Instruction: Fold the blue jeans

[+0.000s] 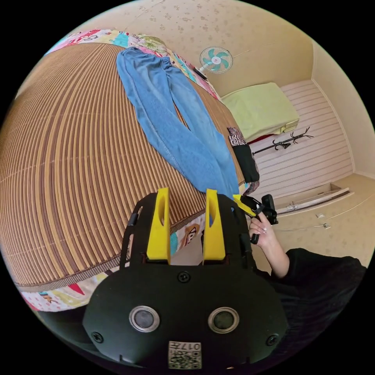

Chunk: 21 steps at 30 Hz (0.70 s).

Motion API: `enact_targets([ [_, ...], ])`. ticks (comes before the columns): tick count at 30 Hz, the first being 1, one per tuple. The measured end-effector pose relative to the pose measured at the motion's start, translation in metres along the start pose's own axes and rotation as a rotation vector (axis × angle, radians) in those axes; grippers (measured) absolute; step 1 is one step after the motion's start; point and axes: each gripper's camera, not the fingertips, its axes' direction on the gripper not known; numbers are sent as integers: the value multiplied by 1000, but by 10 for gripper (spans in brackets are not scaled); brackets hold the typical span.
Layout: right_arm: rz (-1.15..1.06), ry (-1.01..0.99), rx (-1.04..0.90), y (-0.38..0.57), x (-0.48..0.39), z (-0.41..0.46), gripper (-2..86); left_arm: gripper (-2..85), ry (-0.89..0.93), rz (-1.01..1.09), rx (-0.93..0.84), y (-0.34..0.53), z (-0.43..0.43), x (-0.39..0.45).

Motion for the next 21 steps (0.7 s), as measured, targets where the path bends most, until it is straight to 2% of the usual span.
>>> enact_targets([
  [4,15,15,-43,2,-14,-3,8,95,138,-101,-53,-26,39,-13],
  [6,25,-28,-76,7,-17,-5,8,13,272,-210,-154,-24,59,-31],
  [9,-57,-162,-154,21,-43,-13,8,0,434,-231,-27,5,5,-45],
  [11,-125,-214,-211,37,-66,-15,8,-3,465,-223,50,26,-49,-48],
  [14,-193,-253,-333,75,-106,0,8,-4,378,-198,105,55,-124,-46],
  [16,-226,-205,-407,114,-129,31,6,-4,196,-206,81,69,-146,-47],
  [18,-246,-57,-505,139,-134,65,6,-2,-136,-356,3,92,-148,-71],
  [19,-247,34,-559,150,-131,80,7,-1,-184,-403,-7,101,-148,-78],
  [21,-261,18,-531,158,-126,74,10,10,-183,-475,55,138,-154,-93],
])
